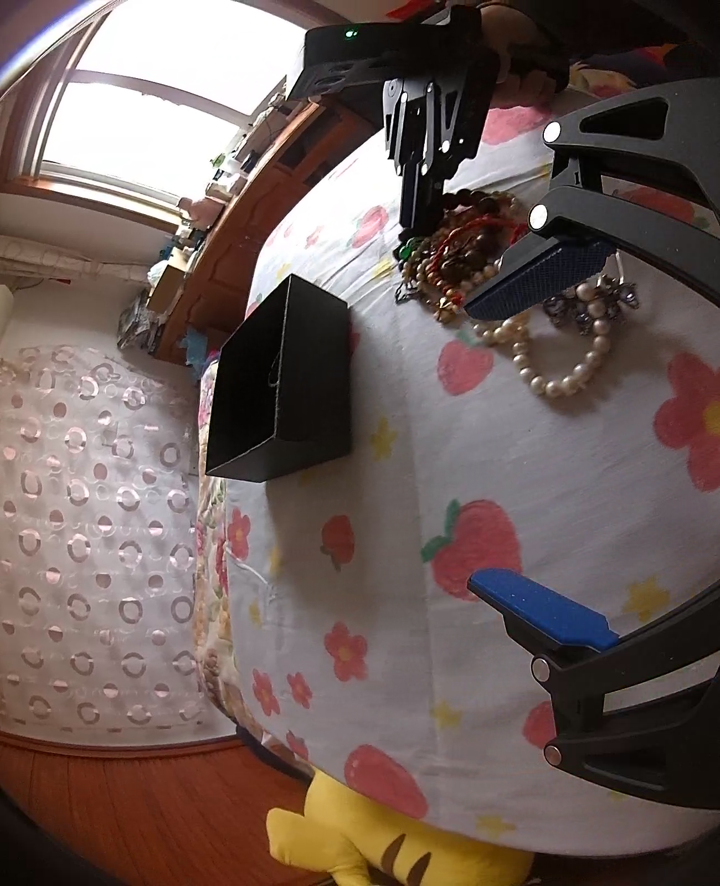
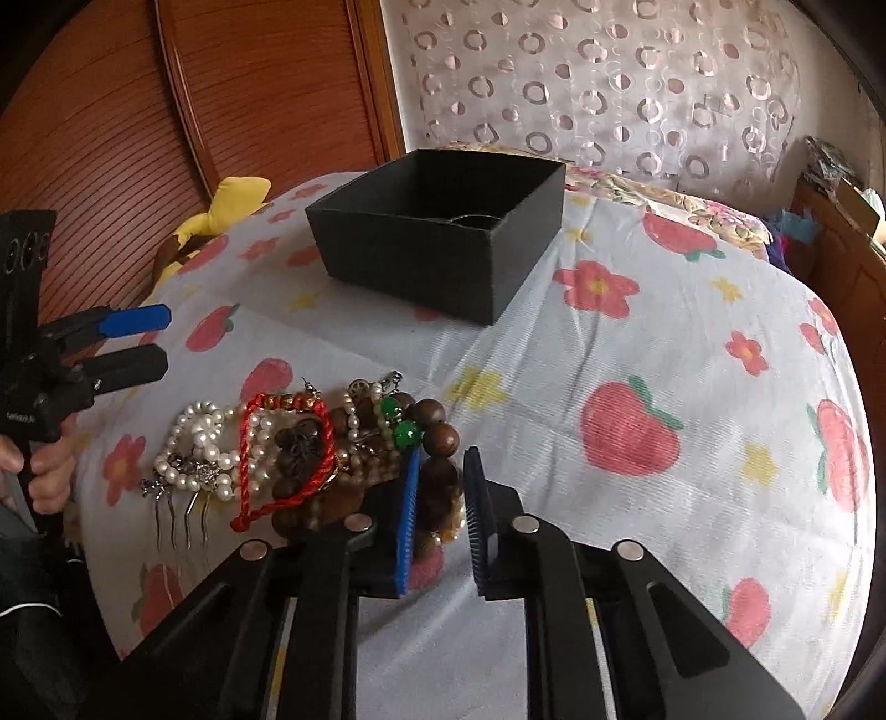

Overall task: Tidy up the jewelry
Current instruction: 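Grasp the brown wooden bead bracelet with the right tool and lift, then grasp the pearl strand with the left tool while the right tool holds the beads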

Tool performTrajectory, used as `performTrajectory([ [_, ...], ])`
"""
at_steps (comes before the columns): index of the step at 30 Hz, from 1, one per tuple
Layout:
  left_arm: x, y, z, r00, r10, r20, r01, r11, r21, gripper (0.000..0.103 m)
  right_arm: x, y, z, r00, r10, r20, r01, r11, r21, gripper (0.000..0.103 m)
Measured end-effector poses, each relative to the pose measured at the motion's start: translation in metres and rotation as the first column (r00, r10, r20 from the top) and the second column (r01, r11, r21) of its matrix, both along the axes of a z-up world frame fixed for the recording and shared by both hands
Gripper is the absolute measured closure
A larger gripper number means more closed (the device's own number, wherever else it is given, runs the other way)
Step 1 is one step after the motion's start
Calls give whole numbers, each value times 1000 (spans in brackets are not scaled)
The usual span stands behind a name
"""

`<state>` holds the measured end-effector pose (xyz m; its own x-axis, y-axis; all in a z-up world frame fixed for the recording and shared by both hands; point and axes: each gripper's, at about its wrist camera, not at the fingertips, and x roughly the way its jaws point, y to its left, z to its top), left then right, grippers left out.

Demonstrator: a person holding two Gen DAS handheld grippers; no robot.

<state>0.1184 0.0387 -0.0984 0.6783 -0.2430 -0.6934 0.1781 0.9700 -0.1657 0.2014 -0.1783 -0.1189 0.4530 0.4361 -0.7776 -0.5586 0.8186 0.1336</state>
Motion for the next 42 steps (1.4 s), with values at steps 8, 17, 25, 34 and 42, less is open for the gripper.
performTrajectory([
  [8,-11,-5,-5,1000,-2,-4,2,1000,9,16,-16,-20,37,990,-63,128,52,995,81,88],
  [17,-22,-14,-7,1000,-15,-15,15,999,29,16,-43,-24,87,956,-51,288,22,994,104,88],
  [25,-27,-17,-5,1000,-23,-12,23,999,41,16,-44,-31,120,930,-68,361,20,991,134,88],
  [34,-29,-16,-2,1000,-20,-4,20,999,26,16,-45,-28,135,918,-56,393,20,995,95,88],
  [42,-30,-13,-1,999,-43,9,43,999,2,24,-51,-26,150,905,-52,422,15,996,92,88],
])
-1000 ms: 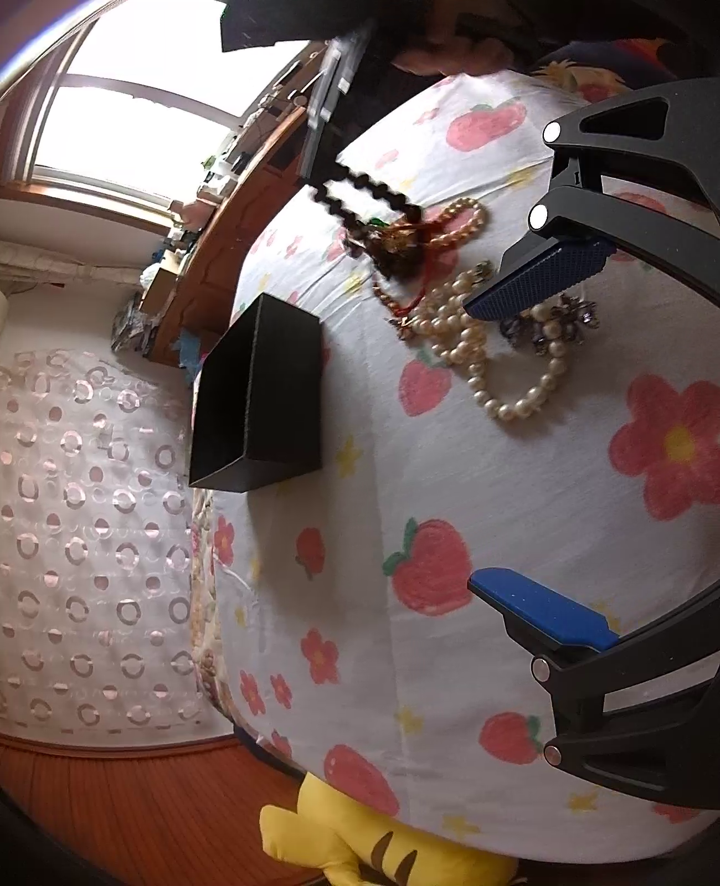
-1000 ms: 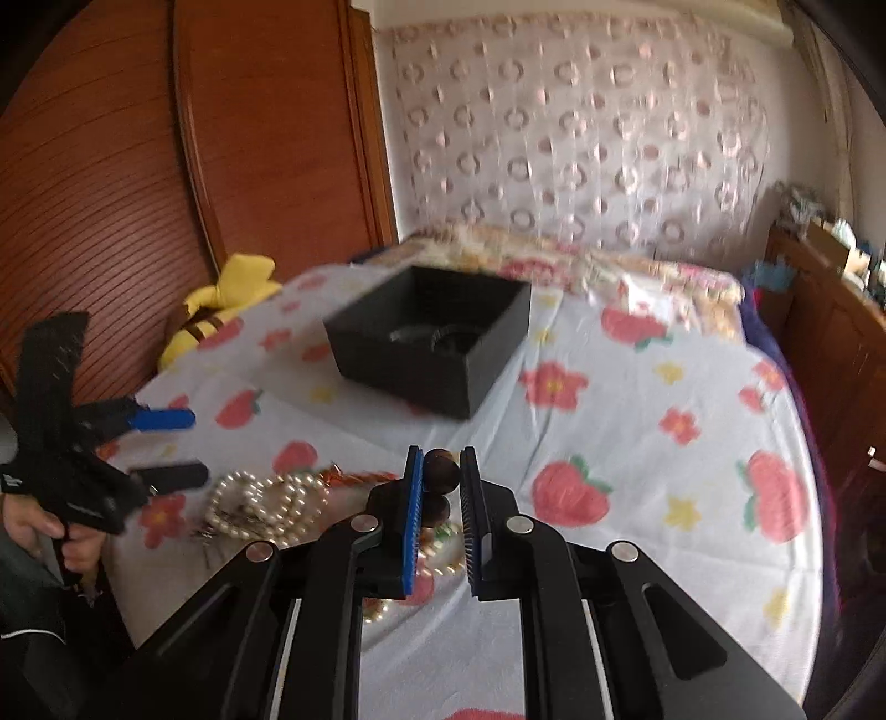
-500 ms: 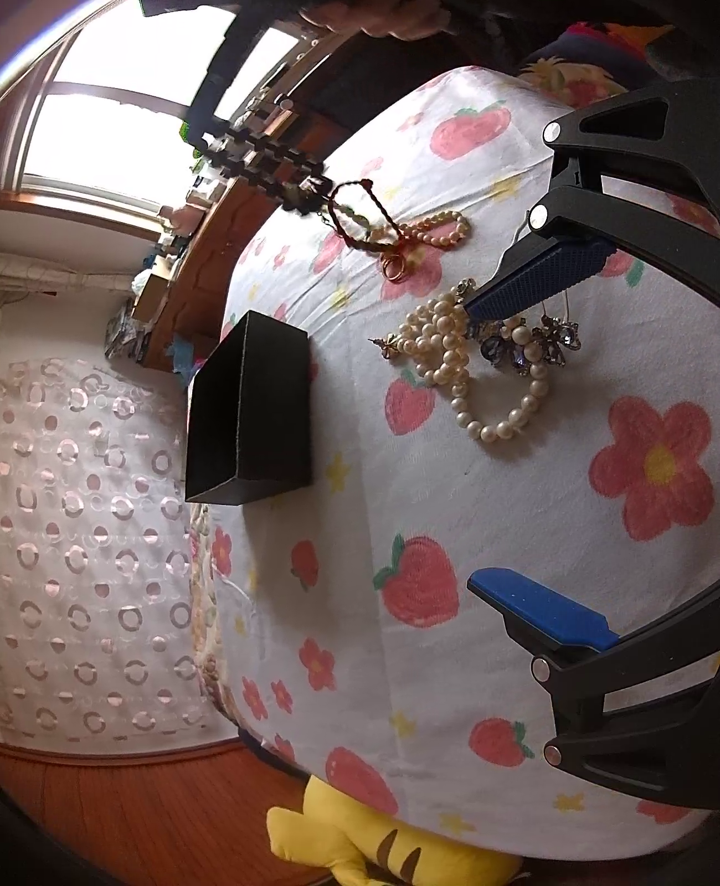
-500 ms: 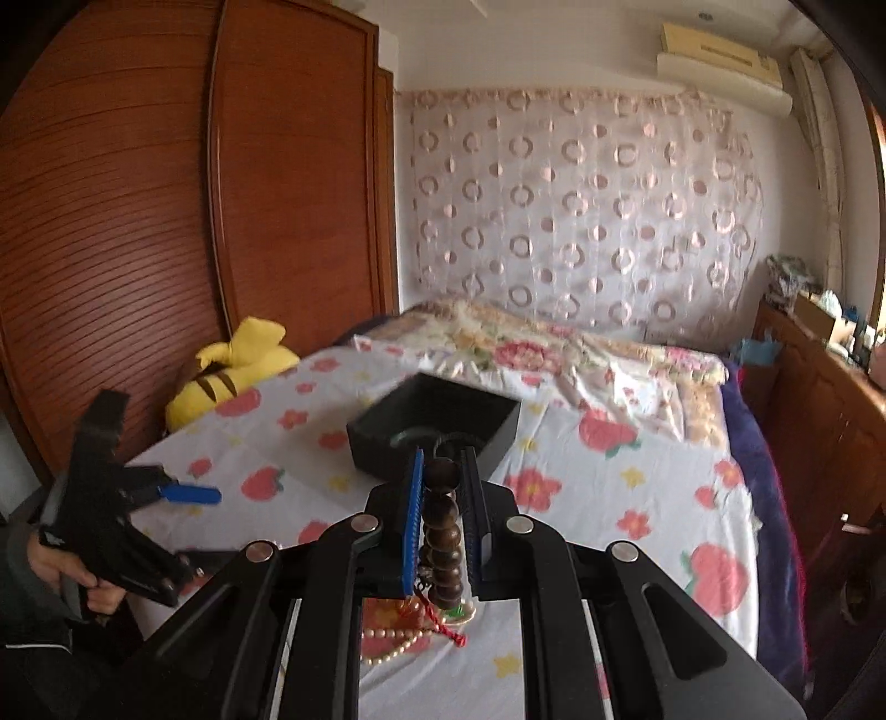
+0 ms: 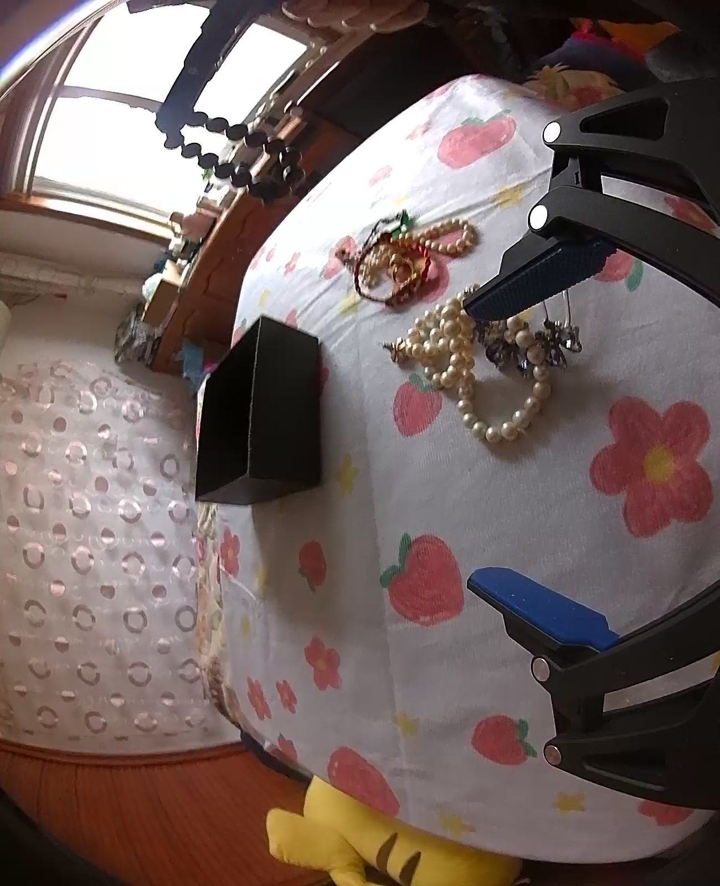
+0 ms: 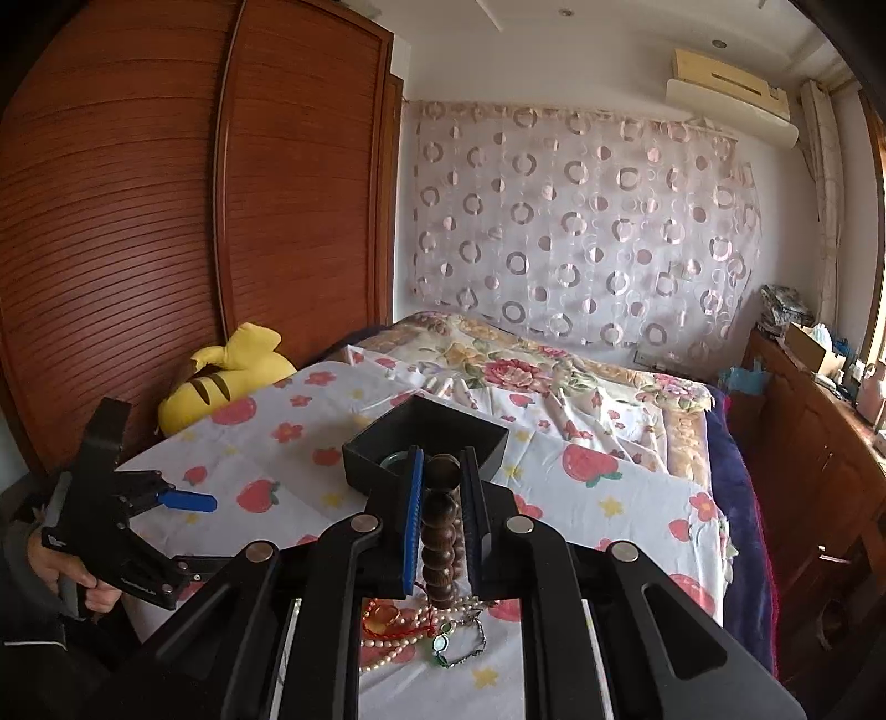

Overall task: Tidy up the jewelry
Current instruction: 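Grasp the pearl strand with the left tool while the right tool holds the beads, then lower the pearls into the box with the left tool while the right tool carries beads over it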

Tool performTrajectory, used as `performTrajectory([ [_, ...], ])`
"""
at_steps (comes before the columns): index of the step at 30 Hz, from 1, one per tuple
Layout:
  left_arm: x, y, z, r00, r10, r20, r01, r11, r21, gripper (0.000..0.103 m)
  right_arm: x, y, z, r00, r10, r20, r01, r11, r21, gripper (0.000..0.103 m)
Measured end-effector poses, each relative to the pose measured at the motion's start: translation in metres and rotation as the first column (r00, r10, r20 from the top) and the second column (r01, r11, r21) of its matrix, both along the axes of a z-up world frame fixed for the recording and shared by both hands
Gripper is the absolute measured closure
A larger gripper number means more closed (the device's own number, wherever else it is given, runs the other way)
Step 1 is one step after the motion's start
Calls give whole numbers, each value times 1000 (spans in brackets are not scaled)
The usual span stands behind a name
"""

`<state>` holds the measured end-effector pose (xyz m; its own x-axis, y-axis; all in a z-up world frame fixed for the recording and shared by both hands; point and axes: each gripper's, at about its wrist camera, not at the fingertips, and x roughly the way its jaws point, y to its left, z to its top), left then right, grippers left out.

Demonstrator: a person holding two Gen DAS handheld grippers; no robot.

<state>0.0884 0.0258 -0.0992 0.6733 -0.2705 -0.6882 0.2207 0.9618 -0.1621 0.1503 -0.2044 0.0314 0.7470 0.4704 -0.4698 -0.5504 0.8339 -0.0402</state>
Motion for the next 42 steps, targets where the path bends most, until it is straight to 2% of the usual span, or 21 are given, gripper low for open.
performTrajectory([
  [1,2,0,0,1000,-19,-7,19,1000,-13,29,0,0,-1,1000,-2,-5,2,1000,-1,88],
  [3,6,1,-2,999,-36,-29,35,999,-19,53,0,-2,-6,1000,-9,-20,9,1000,-4,88],
  [5,14,0,-6,997,-52,-55,52,999,-10,67,0,-3,-12,999,-13,-37,13,1000,-3,88],
  [6,18,-2,-9,996,-60,-72,60,998,2,71,1,-4,-15,999,-14,-43,14,1000,-2,88],
  [8,24,-6,-16,991,-80,-110,84,996,30,72,0,-5,-20,999,-14,-53,13,1000,-2,88],
  [11,25,-12,-15,988,-105,-115,115,990,82,72,0,-6,-25,998,-13,-63,13,1000,-2,88],
  [13,27,-16,-14,987,-110,-119,123,986,110,83,0,-6,-29,998,-11,-68,11,1000,0,88],
  [14,27,-20,-13,986,-119,-115,134,982,133,96,-1,-6,-30,998,-9,-70,10,1000,0,88],
  [17,27,-27,-11,983,-148,-109,163,975,149,97,-2,-5,-31,997,-4,-72,4,1000,4,88],
  [20,23,-25,3,986,-153,-66,160,980,118,97,-4,-4,-33,997,-1,-73,1,1000,1,88],
  [26,15,-22,62,987,-147,70,143,988,49,97,-5,-4,-33,998,-2,-67,3,1000,8,88],
  [35,17,-40,137,962,-163,219,154,986,58,97,-7,-4,-23,999,3,-41,-2,1000,17,88],
  [42,27,-44,172,946,-158,283,144,987,70,97,-4,-3,-10,1000,3,-17,-2,1000,24,88],
])
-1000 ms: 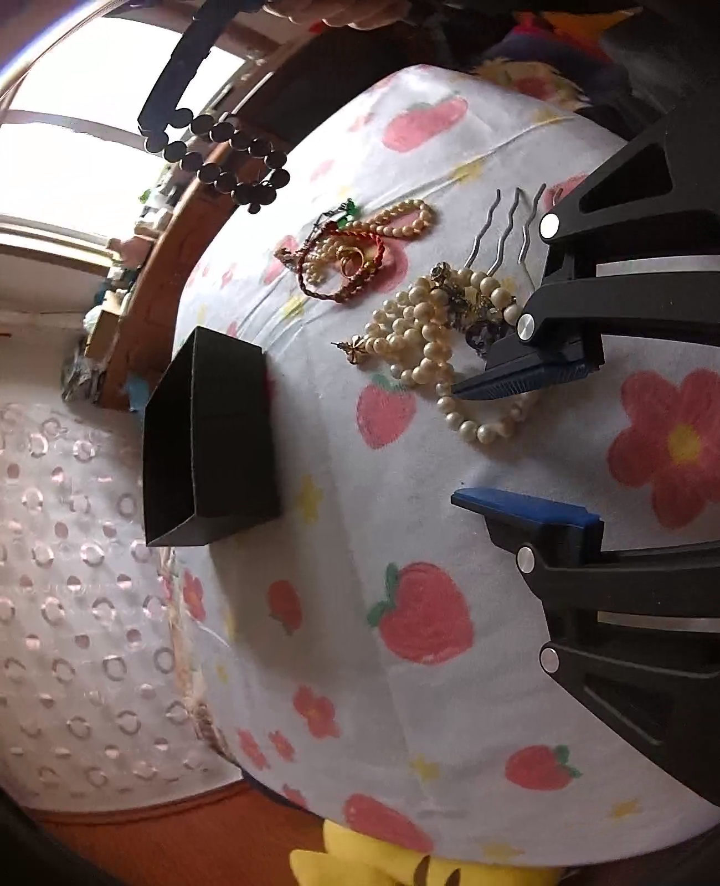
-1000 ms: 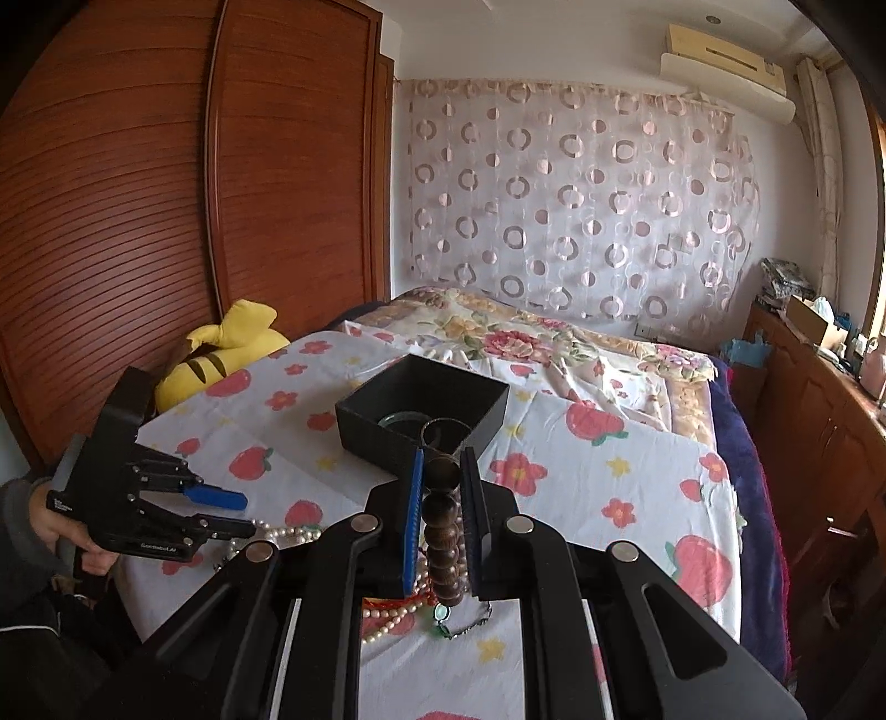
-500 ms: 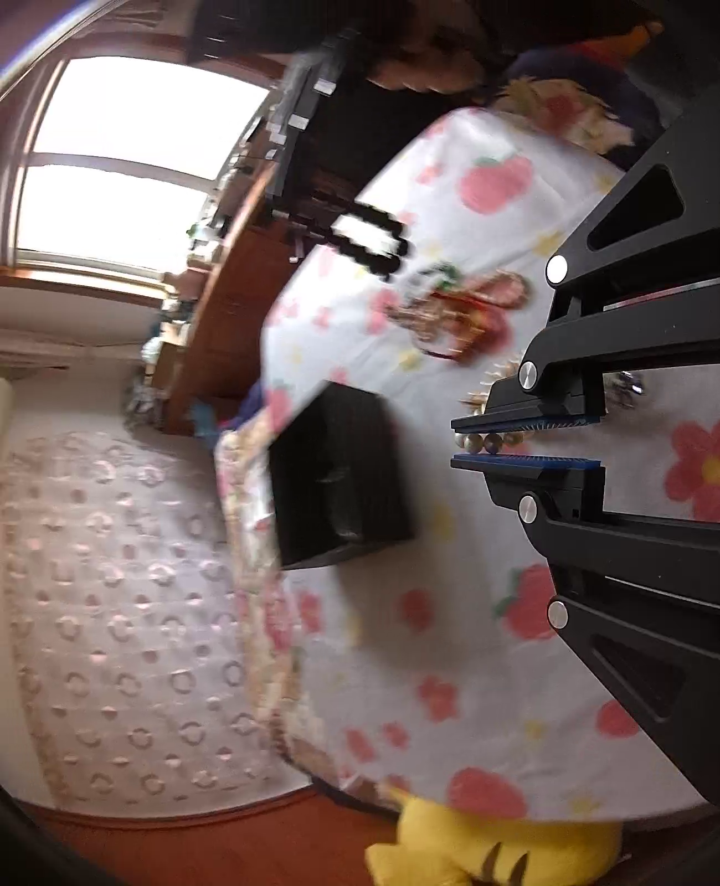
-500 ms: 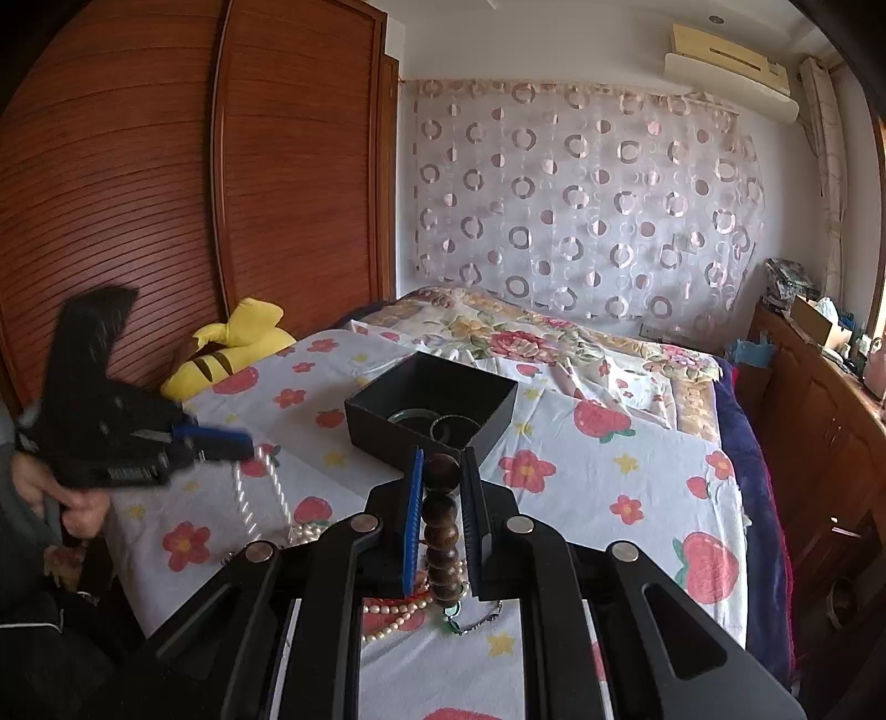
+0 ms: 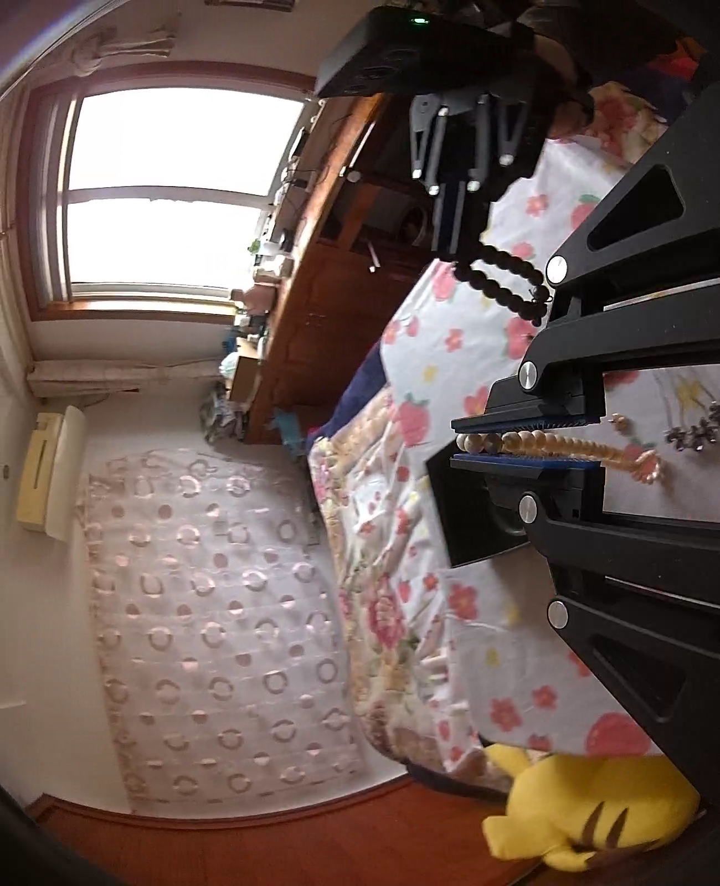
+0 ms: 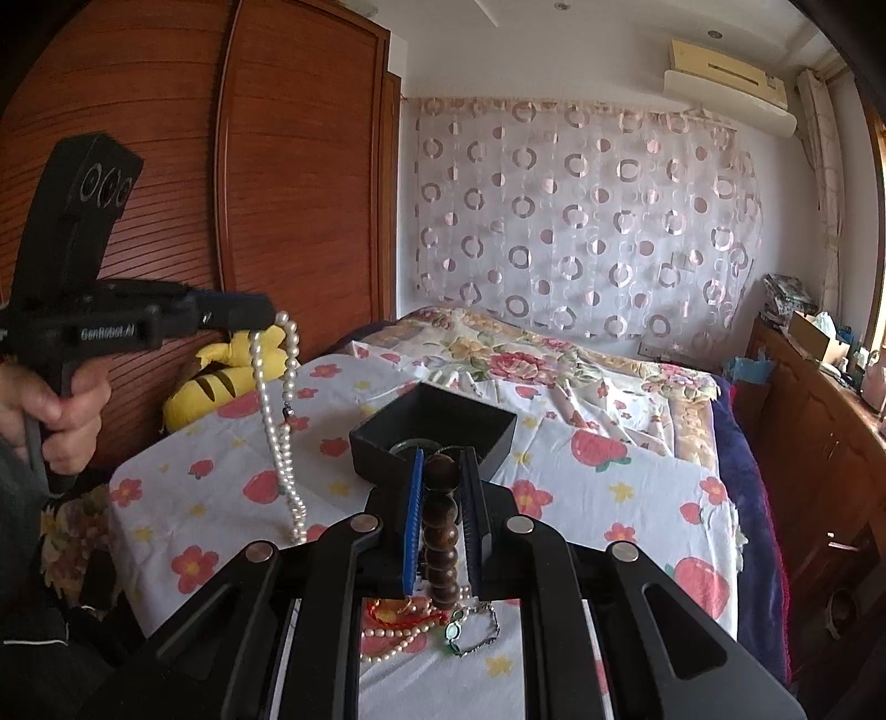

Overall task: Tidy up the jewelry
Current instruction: 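Lower the pearls into the box with the left tool while the right tool carries beads over it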

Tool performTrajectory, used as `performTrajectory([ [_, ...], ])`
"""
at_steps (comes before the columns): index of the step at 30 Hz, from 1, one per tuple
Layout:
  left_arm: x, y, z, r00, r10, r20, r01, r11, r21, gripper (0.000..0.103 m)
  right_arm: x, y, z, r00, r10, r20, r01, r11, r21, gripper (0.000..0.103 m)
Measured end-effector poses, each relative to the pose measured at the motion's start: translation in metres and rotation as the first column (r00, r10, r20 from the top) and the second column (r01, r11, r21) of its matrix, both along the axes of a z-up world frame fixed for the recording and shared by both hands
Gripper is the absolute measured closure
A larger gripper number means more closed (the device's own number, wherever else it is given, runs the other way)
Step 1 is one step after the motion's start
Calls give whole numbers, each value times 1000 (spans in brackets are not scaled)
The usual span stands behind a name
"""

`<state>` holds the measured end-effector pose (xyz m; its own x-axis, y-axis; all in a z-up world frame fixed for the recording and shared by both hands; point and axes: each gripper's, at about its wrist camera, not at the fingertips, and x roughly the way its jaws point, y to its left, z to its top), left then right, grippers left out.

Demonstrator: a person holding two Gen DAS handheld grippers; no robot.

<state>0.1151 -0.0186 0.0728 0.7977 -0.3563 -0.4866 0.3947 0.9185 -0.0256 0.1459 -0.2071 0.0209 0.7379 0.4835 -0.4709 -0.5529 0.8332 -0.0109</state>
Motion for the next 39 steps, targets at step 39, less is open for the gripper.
performTrajectory([
  [39,142,15,-35,982,168,-86,-167,986,27,96,92,53,13,1000,2,2,-2,1000,-7,88],
])
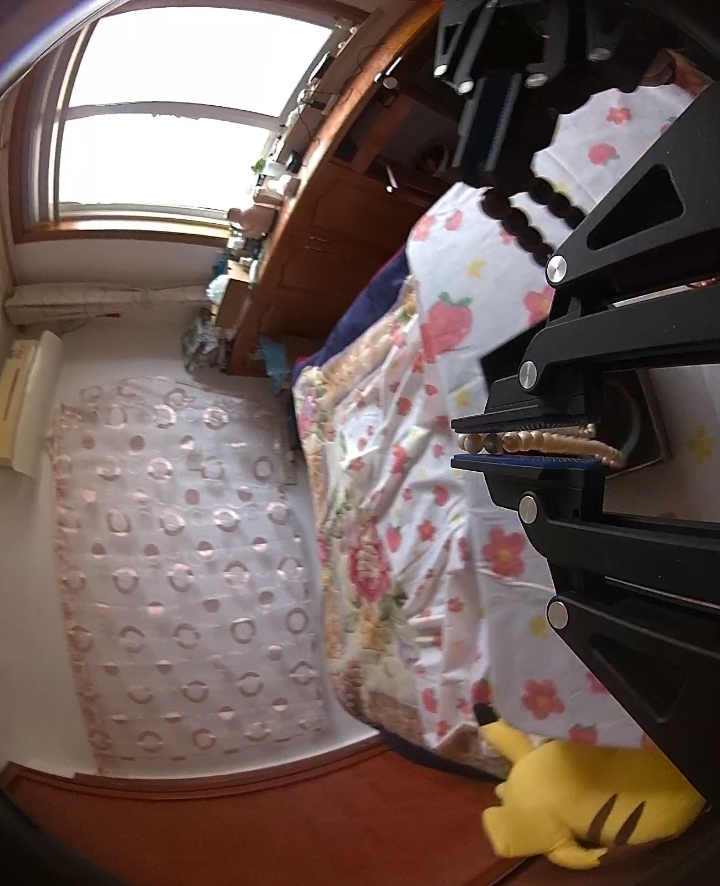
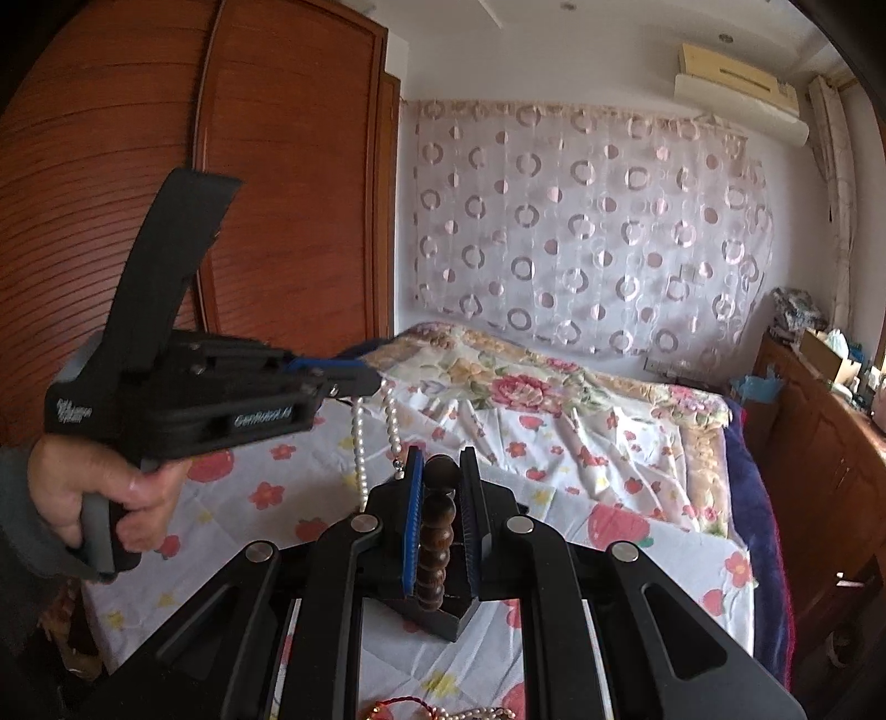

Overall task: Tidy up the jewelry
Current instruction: 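Lower the pearls into the box with the left tool while the right tool carries beads over it, then open the right tool to drop the bead bracelet into the box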

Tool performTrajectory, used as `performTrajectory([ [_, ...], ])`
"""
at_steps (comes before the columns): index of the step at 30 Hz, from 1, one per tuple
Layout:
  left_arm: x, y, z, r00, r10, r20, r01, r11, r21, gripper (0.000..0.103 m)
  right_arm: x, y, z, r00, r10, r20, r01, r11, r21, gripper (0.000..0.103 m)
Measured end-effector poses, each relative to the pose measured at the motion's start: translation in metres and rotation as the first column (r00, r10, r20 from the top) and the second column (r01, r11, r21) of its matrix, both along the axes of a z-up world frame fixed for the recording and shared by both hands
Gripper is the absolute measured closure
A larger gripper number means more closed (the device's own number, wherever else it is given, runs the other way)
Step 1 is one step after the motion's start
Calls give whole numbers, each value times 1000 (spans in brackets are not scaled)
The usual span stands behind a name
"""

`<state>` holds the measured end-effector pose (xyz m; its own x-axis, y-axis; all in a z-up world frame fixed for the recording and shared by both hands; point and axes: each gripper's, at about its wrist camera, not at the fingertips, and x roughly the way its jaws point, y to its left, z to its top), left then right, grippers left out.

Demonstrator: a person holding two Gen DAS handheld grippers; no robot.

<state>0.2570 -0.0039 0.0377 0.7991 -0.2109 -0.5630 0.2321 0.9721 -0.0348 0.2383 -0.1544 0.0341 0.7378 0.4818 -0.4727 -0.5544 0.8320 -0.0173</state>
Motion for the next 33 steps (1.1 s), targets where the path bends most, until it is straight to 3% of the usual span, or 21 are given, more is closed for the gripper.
performTrajectory([
  [11,1,8,-57,996,-10,-86,8,1000,-23,96,43,27,-60,993,-16,-120,5,996,-89,88],
  [16,-2,11,-68,995,-11,-103,8,1000,-26,96,51,30,-80,984,-20,-175,4,996,-89,88],
  [22,-8,15,-72,994,-5,-114,0,999,-40,96,54,29,-84,980,-17,-198,4,998,-65,87],
  [25,-11,15,-71,994,-6,-109,0,999,-48,84,52,26,-79,981,-5,-194,-4,999,-45,87],
  [27,-16,16,-69,995,-10,-96,5,998,-58,68,49,23,-72,983,6,-183,-12,999,-33,84],
  [29,-22,15,-67,996,-13,-86,7,998,-59,66,43,18,-65,986,6,-167,-10,1000,-23,76],
  [33,-41,11,-68,998,-18,-66,15,999,-40,52,28,0,-55,986,4,-166,-3,1000,6,75],
])
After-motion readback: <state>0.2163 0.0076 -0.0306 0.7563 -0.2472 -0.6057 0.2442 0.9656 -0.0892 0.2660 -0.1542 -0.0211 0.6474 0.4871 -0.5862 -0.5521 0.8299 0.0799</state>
